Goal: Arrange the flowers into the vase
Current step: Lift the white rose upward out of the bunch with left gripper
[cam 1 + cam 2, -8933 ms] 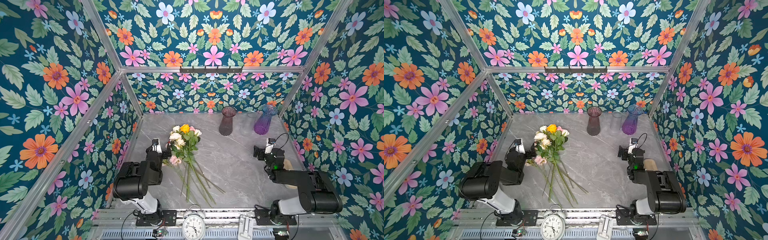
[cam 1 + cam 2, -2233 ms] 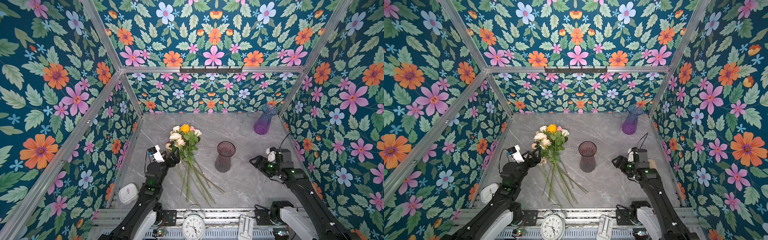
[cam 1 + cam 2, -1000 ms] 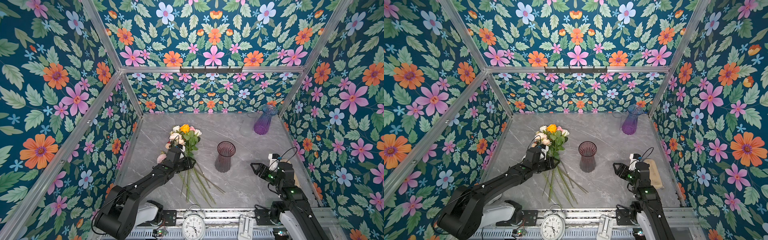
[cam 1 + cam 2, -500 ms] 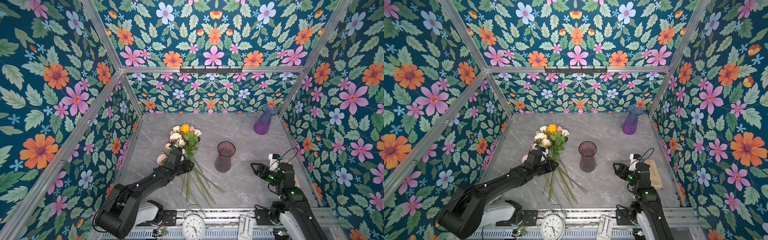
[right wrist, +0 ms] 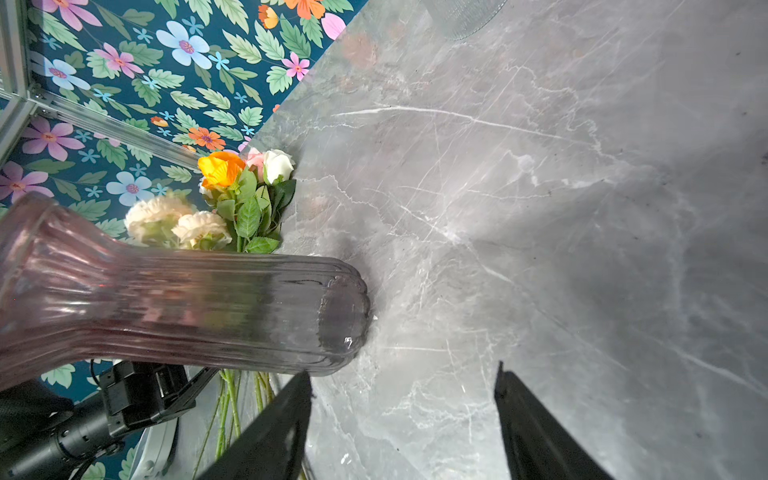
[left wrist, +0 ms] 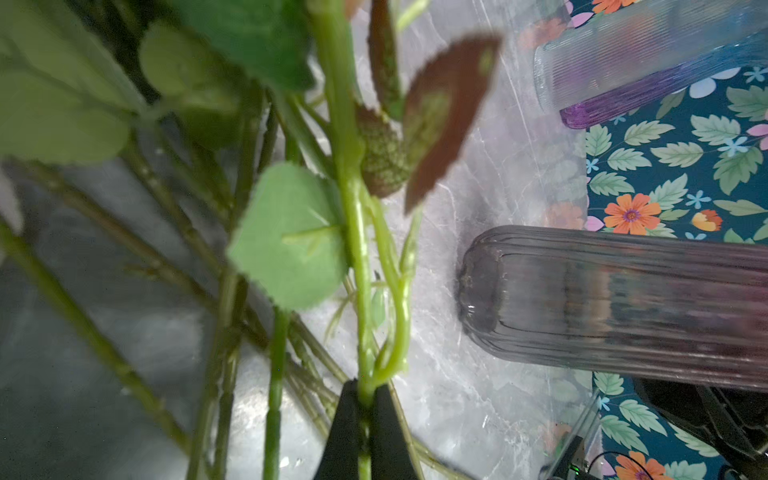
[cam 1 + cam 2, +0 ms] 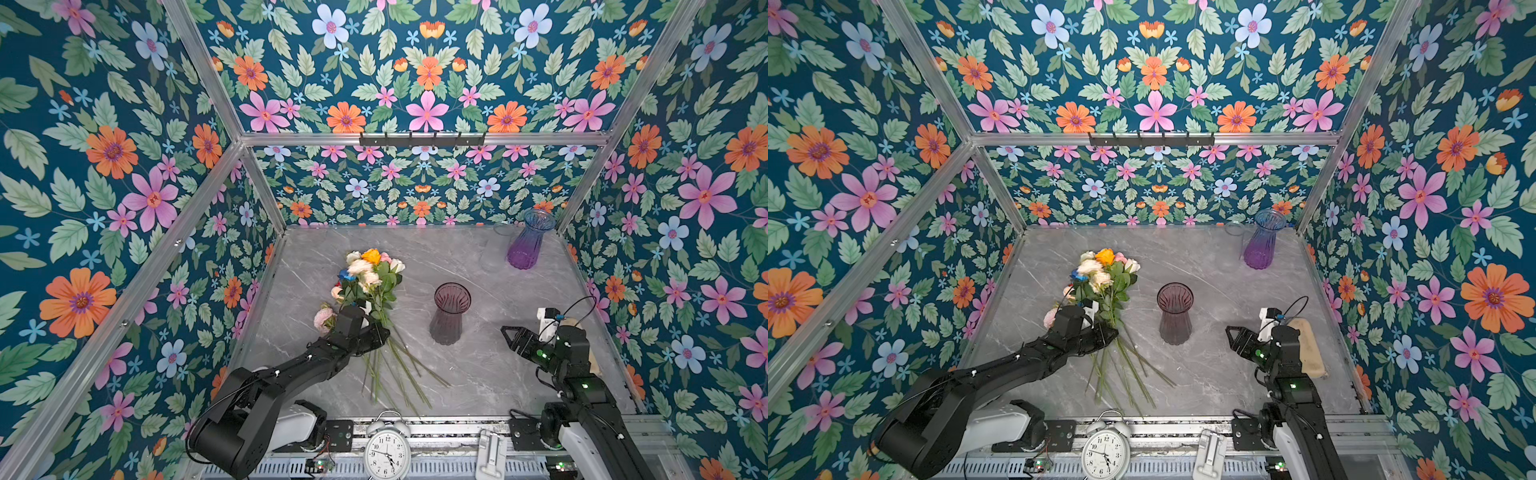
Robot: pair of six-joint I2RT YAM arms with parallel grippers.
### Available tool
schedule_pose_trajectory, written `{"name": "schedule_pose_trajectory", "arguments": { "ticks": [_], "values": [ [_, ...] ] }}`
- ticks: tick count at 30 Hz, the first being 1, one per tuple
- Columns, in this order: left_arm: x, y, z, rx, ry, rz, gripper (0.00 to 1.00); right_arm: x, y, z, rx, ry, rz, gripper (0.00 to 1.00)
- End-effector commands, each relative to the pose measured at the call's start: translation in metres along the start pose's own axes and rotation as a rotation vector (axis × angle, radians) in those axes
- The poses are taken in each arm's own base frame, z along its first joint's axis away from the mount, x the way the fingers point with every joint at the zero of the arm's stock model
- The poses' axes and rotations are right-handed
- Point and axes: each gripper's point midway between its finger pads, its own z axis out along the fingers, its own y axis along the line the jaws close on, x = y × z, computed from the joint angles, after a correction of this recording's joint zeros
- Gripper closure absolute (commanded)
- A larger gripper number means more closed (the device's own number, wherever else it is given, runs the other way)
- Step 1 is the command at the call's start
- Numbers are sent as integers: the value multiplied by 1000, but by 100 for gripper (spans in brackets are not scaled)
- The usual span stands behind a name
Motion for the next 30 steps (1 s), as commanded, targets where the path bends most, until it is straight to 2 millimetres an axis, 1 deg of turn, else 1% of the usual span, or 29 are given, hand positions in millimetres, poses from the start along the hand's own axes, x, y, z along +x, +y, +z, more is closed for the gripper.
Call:
{"name": "schedule_pose_trajectory", "arguments": {
  "ticks": [1, 4, 8, 10, 14, 18, 20, 22, 26, 28, 30],
  "values": [
    [-11, -15, -6, 48, -44, 17, 100, -2, 1, 0, -7, -9, -10, 29],
    [-22, -32, -19, 100, -93, 32, 100, -1, 1, 0, -7, -7, -10, 29],
    [-39, -60, -43, 181, -171, 64, 100, -2, 1, 0, -7, -10, -9, 29],
    [-50, -80, -60, 231, -216, 85, 100, -2, 2, 0, -10, -11, -12, 29],
    [-73, -121, -101, 351, -327, 116, 100, 0, 6, -2, -31, -10, -21, 29],
    [-98, -156, -137, 448, -450, 141, 100, 2, 8, -7, -48, -22, -31, 29],
    [-114, -181, -154, 511, -509, 179, 100, 0, 8, -10, -49, -47, -38, 29],
    [-129, -206, -167, 559, -553, 232, 100, -1, 5, -13, -31, -64, -34, 29],
    [-164, -253, -186, 641, -637, 311, 100, -1, 4, -15, -26, -73, -33, 29],
    [-178, -271, -191, 680, -677, 339, 100, -2, 4, -14, -27, -73, -32, 29],
    [-189, -284, -191, 709, -715, 376, 100, 0, 6, -13, -33, -61, -33, 29]
  ]
}}
